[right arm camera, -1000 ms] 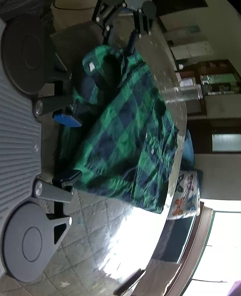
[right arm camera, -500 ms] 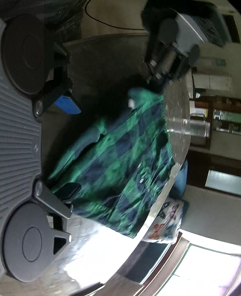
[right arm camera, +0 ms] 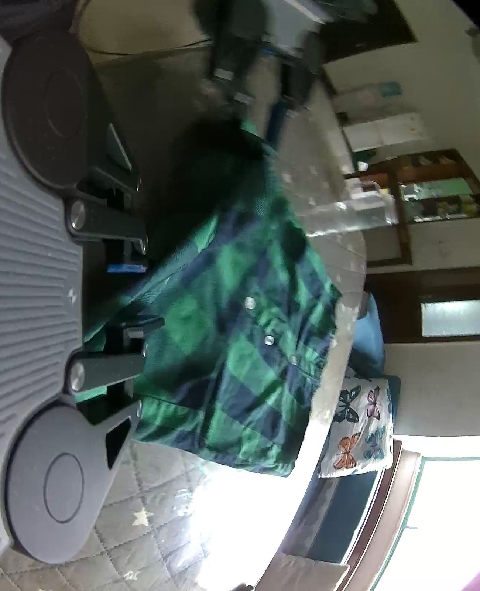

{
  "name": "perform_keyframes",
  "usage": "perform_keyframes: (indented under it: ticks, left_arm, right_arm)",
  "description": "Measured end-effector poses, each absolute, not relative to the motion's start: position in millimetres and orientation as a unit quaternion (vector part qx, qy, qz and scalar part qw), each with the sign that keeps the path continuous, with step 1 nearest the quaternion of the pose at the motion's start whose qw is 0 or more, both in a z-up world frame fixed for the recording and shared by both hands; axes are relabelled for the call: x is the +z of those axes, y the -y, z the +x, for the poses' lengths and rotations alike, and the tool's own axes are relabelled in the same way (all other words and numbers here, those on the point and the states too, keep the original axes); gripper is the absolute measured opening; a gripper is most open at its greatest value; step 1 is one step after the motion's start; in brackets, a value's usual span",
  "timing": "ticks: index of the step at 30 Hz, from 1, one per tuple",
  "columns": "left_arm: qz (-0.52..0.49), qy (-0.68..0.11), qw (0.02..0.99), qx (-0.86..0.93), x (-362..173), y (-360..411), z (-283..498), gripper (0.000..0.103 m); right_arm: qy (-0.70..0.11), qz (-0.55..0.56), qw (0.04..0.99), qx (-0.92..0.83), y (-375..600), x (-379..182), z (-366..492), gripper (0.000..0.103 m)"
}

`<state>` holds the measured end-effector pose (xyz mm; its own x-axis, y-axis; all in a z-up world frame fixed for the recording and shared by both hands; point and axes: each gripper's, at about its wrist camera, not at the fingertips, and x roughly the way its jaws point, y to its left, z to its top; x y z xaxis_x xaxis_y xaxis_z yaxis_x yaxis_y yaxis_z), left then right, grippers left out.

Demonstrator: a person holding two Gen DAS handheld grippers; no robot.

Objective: Fold clothes

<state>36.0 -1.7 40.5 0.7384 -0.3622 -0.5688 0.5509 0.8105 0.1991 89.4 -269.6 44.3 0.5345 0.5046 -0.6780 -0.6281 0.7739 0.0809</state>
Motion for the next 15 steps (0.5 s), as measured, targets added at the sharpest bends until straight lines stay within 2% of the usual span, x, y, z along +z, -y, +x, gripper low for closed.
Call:
perform_keyframes:
  ticks: [2, 6, 11, 12, 13, 15]
  left_arm:
    - [0.192, -0.263, 0.914, -0.243, 35.7, -4.2, 27.0, 0.056]
    - [0.221, -0.267, 0.91, -0.226, 23.6, -11.5, 15.0, 0.066]
    - [0.27, -0.253, 0.906, -0.204, 8.6, -9.1, 15.9, 0.066]
    - [0.279, -0.254, 0.904, -0.203, 5.8, -8.6, 18.1, 0.055]
    - [0.287, -0.256, 0.901, -0.202, 3.3, -8.2, 20.1, 0.035]
    - [0.294, -0.261, 0.898, -0.2, 1.5, -9.4, 23.3, 0.019]
  right_arm:
    - [-0.353, -0.076, 0.874, 0.324, 270.5, 50.5, 92.4, 0.017]
    - [-0.343, -0.061, 0.881, 0.319, 270.3, 61.1, 97.7, 0.015]
    - [-0.333, -0.061, 0.888, 0.312, 267.2, 66.3, 99.3, 0.014]
    - [-0.331, -0.062, 0.889, 0.309, 266.6, 66.3, 98.9, 0.014]
    - [-0.329, -0.062, 0.891, 0.307, 266.2, 65.9, 97.7, 0.013]
    - [-0.325, -0.062, 0.894, 0.303, 266.8, 64.5, 94.8, 0.012]
